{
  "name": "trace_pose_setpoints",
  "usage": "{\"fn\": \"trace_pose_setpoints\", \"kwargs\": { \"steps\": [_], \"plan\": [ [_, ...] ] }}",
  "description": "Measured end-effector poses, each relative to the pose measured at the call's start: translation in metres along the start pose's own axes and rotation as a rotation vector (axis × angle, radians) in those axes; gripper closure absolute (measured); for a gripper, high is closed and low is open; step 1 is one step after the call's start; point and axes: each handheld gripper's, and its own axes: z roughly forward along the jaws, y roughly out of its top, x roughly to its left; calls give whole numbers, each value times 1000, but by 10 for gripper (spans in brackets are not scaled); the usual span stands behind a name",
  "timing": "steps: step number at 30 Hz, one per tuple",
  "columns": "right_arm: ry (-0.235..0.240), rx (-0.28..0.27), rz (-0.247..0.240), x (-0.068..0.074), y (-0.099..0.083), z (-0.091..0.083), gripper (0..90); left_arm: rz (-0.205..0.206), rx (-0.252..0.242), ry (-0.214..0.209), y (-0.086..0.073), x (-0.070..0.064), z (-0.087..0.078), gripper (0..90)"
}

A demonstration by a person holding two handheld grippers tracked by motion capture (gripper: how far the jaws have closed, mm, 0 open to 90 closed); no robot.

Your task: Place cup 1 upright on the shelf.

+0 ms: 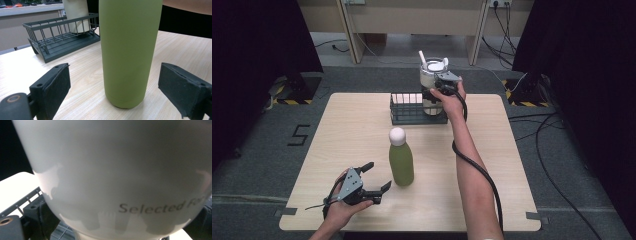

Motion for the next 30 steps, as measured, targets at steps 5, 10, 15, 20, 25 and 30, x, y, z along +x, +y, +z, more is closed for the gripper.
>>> {"fn": "trace_pose_setpoints", "kwargs": {
  "steps": [5, 10, 15, 20, 25, 30],
  "plan": [
    [-5, -5, -12, 2, -3, -4, 57, 3, 0, -3, 0, -1, 0, 99],
    [-14, -10, -10, 5, -6, -6, 60, 7, -2, -3, 1, -2, 0, 99],
    [-14, -10, 7, 5, -8, -7, 59, 8, -1, -3, 0, -1, 0, 99],
    [-21, -10, 0, 6, -9, -13, 36, 15, 1, -4, 1, -2, 0, 99],
    [-21, -10, 3, 3, -12, -22, 38, 18, 0, -3, 1, -3, 0, 97],
    [-10, -29, 26, 0, -15, -35, 52, 21, 1, -1, 1, -4, 1, 90]
  ]
}}
